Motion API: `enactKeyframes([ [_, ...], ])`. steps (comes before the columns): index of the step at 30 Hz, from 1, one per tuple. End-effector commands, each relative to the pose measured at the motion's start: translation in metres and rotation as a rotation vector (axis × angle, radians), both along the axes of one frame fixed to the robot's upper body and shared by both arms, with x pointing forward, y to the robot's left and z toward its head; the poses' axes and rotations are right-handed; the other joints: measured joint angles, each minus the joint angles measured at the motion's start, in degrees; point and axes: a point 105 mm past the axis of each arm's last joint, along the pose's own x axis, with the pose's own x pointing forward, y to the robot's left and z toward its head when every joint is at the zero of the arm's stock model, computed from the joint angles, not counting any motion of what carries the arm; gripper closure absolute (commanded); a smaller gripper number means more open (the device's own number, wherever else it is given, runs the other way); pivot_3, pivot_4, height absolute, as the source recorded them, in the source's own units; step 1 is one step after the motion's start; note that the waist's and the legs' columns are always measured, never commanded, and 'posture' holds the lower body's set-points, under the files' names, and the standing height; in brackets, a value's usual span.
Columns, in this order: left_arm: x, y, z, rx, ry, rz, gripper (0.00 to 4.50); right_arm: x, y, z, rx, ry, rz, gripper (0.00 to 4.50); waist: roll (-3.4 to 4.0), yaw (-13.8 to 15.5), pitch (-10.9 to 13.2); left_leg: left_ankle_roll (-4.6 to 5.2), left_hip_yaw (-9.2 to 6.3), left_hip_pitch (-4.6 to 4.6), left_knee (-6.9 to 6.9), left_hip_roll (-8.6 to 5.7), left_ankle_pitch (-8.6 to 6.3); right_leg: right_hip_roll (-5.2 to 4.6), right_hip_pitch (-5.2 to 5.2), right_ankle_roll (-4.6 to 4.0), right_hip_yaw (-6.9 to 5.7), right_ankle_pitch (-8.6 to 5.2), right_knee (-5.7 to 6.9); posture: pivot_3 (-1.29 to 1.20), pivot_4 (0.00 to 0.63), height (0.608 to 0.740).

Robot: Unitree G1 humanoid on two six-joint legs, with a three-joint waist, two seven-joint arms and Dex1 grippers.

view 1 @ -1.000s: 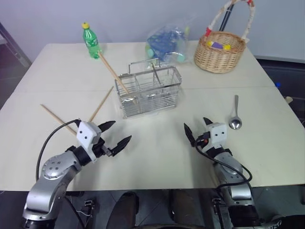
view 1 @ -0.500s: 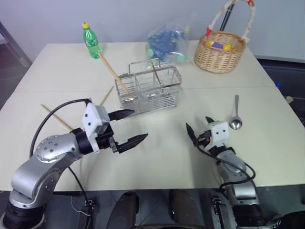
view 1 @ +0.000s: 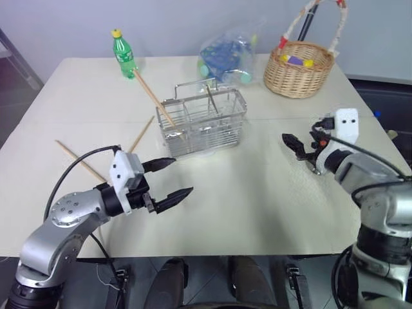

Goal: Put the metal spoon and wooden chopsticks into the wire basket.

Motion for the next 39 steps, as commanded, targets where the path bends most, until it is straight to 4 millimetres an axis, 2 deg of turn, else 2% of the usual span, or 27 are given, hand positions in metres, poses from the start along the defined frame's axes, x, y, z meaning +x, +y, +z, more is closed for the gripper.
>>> enactKeyframes([
  [1, -0.003, -0.002, 0.004, -0.01, -0.047, 0.0, 0.03, 0.007, -0.025, 0.001, -0.011, 0.036, -0.06, 0.0, 0.0, 0.02, 0.0, 0.0, 0.0, -0.01, 0.0, 0.0, 0.0, 0.0, 0.0, 0.0, 0.0, 0.0, -0.04, 0.0, 0.15, 0.74],
  [7, -0.005, 0.001, -0.001, -0.018, -0.055, 0.027, 0.03, 0.021, -0.069, -0.012, -0.106, 0.09, -0.18, 0.0, 0.02, -0.09, 0.01, 0.07, 0.06, -0.04, 0.0, 0.0, -0.04, 0.0, -0.01, 0.02, 0.01, 0.02, -0.08, 0.0, 0.15, 0.74],
  [12, -0.007, 0.006, -0.005, -0.013, -0.058, 0.044, 0.03, 0.03, -0.093, -0.021, -0.132, 0.121, -0.26, 0.0, 0.04, -0.42, 0.02, 0.08, 0.11, -0.01, 0.0, 0.01, -0.04, -0.01, -0.01, 0.03, 0.01, 0.02, -0.07, 0.0, 0.15, 0.74],
  [22, -0.014, 0.011, -0.008, 0.004, -0.074, 0.056, 0.03, 0.039, -0.088, -0.036, -0.045, 0.21, -0.27, 0.0, 0.05, -0.26, 0.02, 0.08, 0.11, -0.02, 0.01, 0.01, -0.04, 0.0, 0.0, 0.03, 0.01, 0.03, -0.07, 0.0, 0.15, 0.74],
  [33, -0.019, 0.01, -0.013, 0.003, -0.083, 0.067, 0.03, 0.039, -0.088, -0.046, -0.076, 0.268, -0.233, 0.0, 0.05, -0.31, 0.03, 0.08, 0.11, -0.01, 0.01, 0.02, -0.04, 0.0, 0.01, 0.02, 0.01, 0.03, -0.07, 0.0, 0.15, 0.74],
  [36, -0.02, 0.009, -0.013, 0.001, -0.084, 0.067, 0.0, 0.04, -0.088, -0.046, -0.074, 0.271, -0.228, 0.88, 0.06, -0.31, 0.03, 0.08, 0.11, -0.01, 0.02, 0.01, -0.04, 0.0, 0.02, 0.02, 0.01, 0.03, -0.07, 0.0, 0.15, 0.74],
  [39, -0.021, 0.009, -0.013, -0.001, -0.086, 0.063, 0.0, 0.04, -0.088, -0.046, -0.071, 0.285, -0.214, 2.42, 0.06, -0.47, 0.03, 0.08, 0.11, 0.01, 0.02, 0.02, -0.04, 0.0, 0.02, 0.02, 0.01, 0.03, -0.07, 0.0, 0.15, 0.74],
])
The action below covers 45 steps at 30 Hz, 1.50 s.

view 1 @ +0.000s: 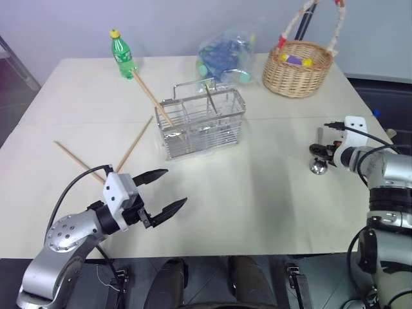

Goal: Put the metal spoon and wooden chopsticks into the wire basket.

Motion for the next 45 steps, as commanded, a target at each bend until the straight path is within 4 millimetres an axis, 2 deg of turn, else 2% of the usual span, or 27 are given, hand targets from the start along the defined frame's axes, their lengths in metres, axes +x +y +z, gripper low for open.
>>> enactKeyframes([
  [1, -0.006, -0.005, 0.01, -0.004, -0.055, -0.021, 0.0, 0.002, 0.002, 0.006, 0.014, 0.0, 0.026, 2.95, 0.0, -0.08, 0.0, 0.0, 0.0, 0.0, 0.0, 0.0, 0.0, 0.0, 0.0, 0.0, 0.0, 0.0, 0.0, 0.0, 0.15, 0.74],
  [4, -0.006, -0.005, 0.01, -0.008, -0.053, -0.018, 0.0, 0.005, 0.0, 0.007, 0.031, 0.009, 0.021, 4.47, 0.0, -0.13, 0.0, 0.0, 0.0, 0.02, 0.0, 0.0, 0.0, 0.0, 0.0, -0.01, 0.0, 0.01, 0.01, 0.0, 0.15, 0.74],
  [10, -0.007, -0.006, 0.008, -0.015, -0.05, -0.008, 0.0, 0.008, 0.002, 0.007, 0.072, 0.047, 0.035, 4.47, -0.01, -0.12, -0.01, 0.0, 0.02, 0.03, 0.02, 0.01, 0.0, 0.0, 0.03, -0.02, 0.0, 0.02, 0.0, 0.0, 0.15, 0.74],
  [19, -0.007, -0.006, 0.009, -0.013, -0.047, -0.001, 0.0, 0.014, 0.008, 0.015, 0.024, 0.026, 0.071, 4.47, -0.01, -0.14, -0.01, 0.0, 0.03, 0.05, 0.02, 0.02, 0.0, 0.01, 0.03, -0.03, 0.0, 0.02, 0.0, 0.0, 0.15, 0.74],
  [23, -0.003, -0.005, 0.01, -0.004, -0.05, 0.001, 0.0, 0.024, 0.014, 0.037, -0.059, -0.135, 0.107, 4.47, 0.01, -0.1, 0.0, 0.0, 0.03, 0.04, 0.01, 0.02, 0.0, 0.01, 0.02, -0.03, 0.0, 0.03, 0.0, 0.0, 0.15, 0.74],
  [26, 0.0, -0.005, 0.011, -0.003, -0.051, -0.002, 0.0, 0.031, 0.023, 0.065, -0.09, -0.335, 0.106, 4.47, 0.06, -0.09, 0.03, 0.0, 0.04, 0.03, 0.01, 0.02, 0.0, 0.01, 0.01, 0.07, 0.0, 0.08, 0.0, 0.0, 0.15, 0.74],
  [32, 0.008, -0.005, 0.017, -0.004, -0.053, -0.009, 0.0, 0.028, 0.053, 0.12, -0.157, -0.676, 0.147, 4.47, 0.1, 0.08, 0.05, 0.0, 0.03, 0.0, -0.01, 0.01, 0.0, 0.01, -0.03, 0.18, 0.0, 0.14, 0.01, 0.0, 0.15, 0.74],
  [36, 0.012, 0.001, 0.02, 0.005, -0.045, -0.006, 0.0, 0.018, 0.082, 0.16, -0.174, -0.886, 0.183, 4.47, 0.1, -0.06, 0.06, 0.0, 0.02, 0.0, -0.02, 0.02, 0.0, 0.01, -0.04, 0.18, 0.0, 0.14, 0.01, 0.0, 0.15, 0.74],
  [39, 0.016, 0.007, 0.023, 0.001, -0.036, 0.007, 0.0, 0.01, 0.111, 0.185, -0.119, -1.017, 0.225, 4.47, 0.11, -0.14, 0.06, 0.0, 0.01, 0.02, -0.03, 0.02, 0.0, 0.01, -0.07, 0.18, 0.0, 0.14, 0.06, 0.0, 0.15, 0.74],
  [45, 0.018, 0.013, 0.034, -0.017, -0.043, 0.026, 0.0, -0.004, 0.17, 0.204, 0.013, -1.144, 0.362, 4.47, 0.12, -0.13, 0.07, 0.0, -0.03, 0.01, -0.07, 0.03, 0.0, 0.02, -0.14, 0.18, 0.0, 0.14, 0.13, 0.0, 0.15, 0.74],
])
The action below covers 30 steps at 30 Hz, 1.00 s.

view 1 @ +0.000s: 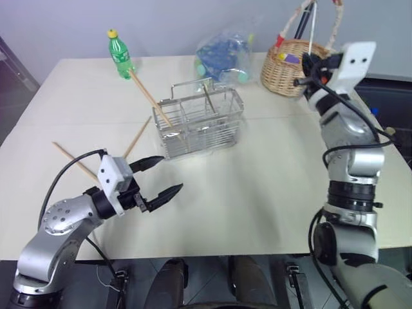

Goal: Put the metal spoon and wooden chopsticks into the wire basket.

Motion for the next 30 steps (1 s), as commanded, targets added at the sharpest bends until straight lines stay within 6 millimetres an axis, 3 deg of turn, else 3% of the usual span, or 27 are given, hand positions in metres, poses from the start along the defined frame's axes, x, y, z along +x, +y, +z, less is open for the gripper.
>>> enactKeyframes([
  [1, -0.001, 0.003, 0.019, -0.018, -0.054, 0.01, 0.0, -0.019, 0.034, 0.028, 0.017, -0.135, 0.119, 4.47, 0.0, 0.1, 0.0, 0.0, 0.0, 0.0, 0.0, 0.0, 0.0, 0.0, 0.0, 0.0, 0.0, 0.0, 0.0, 0.0, 0.15, 0.74],
  [6, -0.004, 0.002, 0.029, -0.046, -0.07, 0.036, 0.0, -0.02, 0.062, 0.03, 0.06, -0.148, 0.219, 4.47, 0.0, 0.21, 0.0, 0.0, -0.01, 0.0, 0.0, -0.01, 0.0, 0.0, 0.0, -0.01, 0.0, 0.0, 0.0, 0.0, 0.15, 0.74],
  [14, -0.013, 0.006, 0.029, -0.041, -0.057, 0.088, 0.0, -0.013, 0.095, 0.025, 0.102, -0.158, 0.351, 4.47, 0.01, -0.25, 0.0, 0.0, -0.01, 0.03, -0.06, 0.01, 0.0, 0.02, -0.07, -0.02, 0.0, 0.0, 0.08, 0.0, 0.15, 0.74],
  [30, -0.015, 0.004, 0.03, -0.06, -0.056, 0.144, 0.0, 0.006, 0.125, -0.006, 0.131, -0.125, 0.441, 4.47, 0.02, -1.22, 0.01, -0.01, -0.02, 0.03, -0.06, 0.01, 0.0, 0.02, -0.1, -0.03, 0.0, 0.0, 0.14, 0.0, 0.15, 0.74],
])
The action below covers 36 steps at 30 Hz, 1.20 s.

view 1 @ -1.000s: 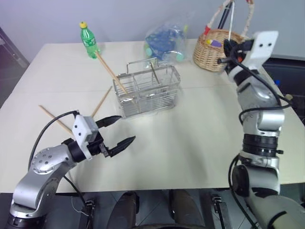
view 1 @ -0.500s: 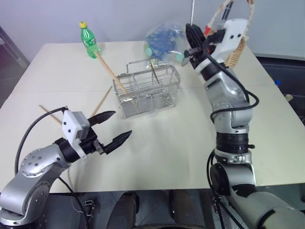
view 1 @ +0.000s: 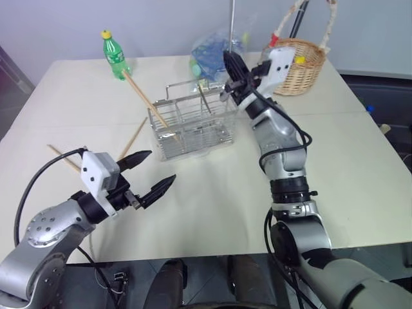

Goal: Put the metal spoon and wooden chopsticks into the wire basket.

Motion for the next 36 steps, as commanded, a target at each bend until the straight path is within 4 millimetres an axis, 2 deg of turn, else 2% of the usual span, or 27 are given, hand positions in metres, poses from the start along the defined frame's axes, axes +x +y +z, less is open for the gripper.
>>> enactKeyframes([
  [1, -0.004, -0.003, 0.012, -0.003, -0.051, -0.001, 0.0, -0.005, 0.009, 0.018, 0.003, -0.081, 0.024, 4.47, 0.0, 0.01, 0.0, 0.0, 0.0, 0.0, 0.0, 0.0, 0.0, 0.0, 0.0, 0.0, 0.0, 0.0, 0.0, 0.0, 0.15, 0.74],
  [16, -0.004, -0.007, 0.014, -0.027, -0.061, 0.021, 0.0, 0.001, 0.015, -0.001, -0.019, -0.07, 0.016, 4.47, 0.0, 0.01, 0.0, 0.0, 0.0, 0.0, 0.0, 0.0, 0.0, 0.0, -0.01, 0.0, 0.0, 0.0, 0.0, 0.0, 0.15, 0.74],
  [17, -0.004, -0.007, 0.015, -0.028, -0.062, 0.022, 0.0, 0.001, 0.015, -0.001, -0.019, -0.071, 0.013, 3.82, 0.0, 0.01, 0.0, 0.0, 0.0, 0.0, 0.0, 0.0, 0.0, 0.0, -0.01, 0.0, 0.0, 0.0, 0.0, 0.0, 0.15, 0.74],
  [18, -0.003, -0.007, 0.015, -0.03, -0.063, 0.024, 0.0, 0.001, 0.015, -0.002, -0.019, -0.07, 0.011, 3.54, 0.0, 0.01, 0.0, -0.01, 0.0, 0.0, 0.0, 0.0, 0.0, 0.0, 0.0, 0.0, 0.0, 0.0, 0.0, 0.0, 0.15, 0.74],
  [19, -0.003, -0.006, 0.016, -0.031, -0.064, 0.025, 0.0, 0.001, 0.015, -0.002, -0.018, -0.07, 0.01, 3.08, 0.0, 0.01, 0.0, -0.01, 0.0, 0.0, 0.0, 0.0, 0.0, 0.0, 0.0, 0.0, 0.0, 0.0, 0.0, 0.0, 0.15, 0.74],
  [25, -0.003, -0.006, 0.016, -0.034, -0.065, 0.027, 0.0, 0.001, 0.013, -0.002, -0.016, -0.073, -0.003, 0.04, 0.0, 0.01, 0.0, -0.01, 0.0, 0.0, 0.0, 0.0, 0.01, 0.0, 0.0, 0.0, 0.0, 0.0, 0.0, 0.0, 0.15, 0.74],
  [31, -0.003, -0.005, 0.014, -0.034, -0.058, 0.027, 0.0, 0.001, 0.009, 0.002, -0.033, -0.089, -0.021, 0.04, 0.0, 0.01, 0.0, -0.01, 0.0, 0.0, 0.0, 0.0, 0.0, 0.0, 0.0, -0.01, 0.0, 0.0, 0.0, 0.0, 0.15, 0.74],
  [36, 0.0, 0.004, 0.006, -0.014, -0.05, 0.075, 0.0, -0.008, -0.011, 0.023, -0.069, -0.144, -0.042, 0.04, 0.01, 0.08, 0.01, -0.01, 0.0, -0.02, 0.0, 0.0, 0.0, 0.0, -0.01, -0.01, 0.0, 0.0, 0.0, 0.0, 0.15, 0.74],
])
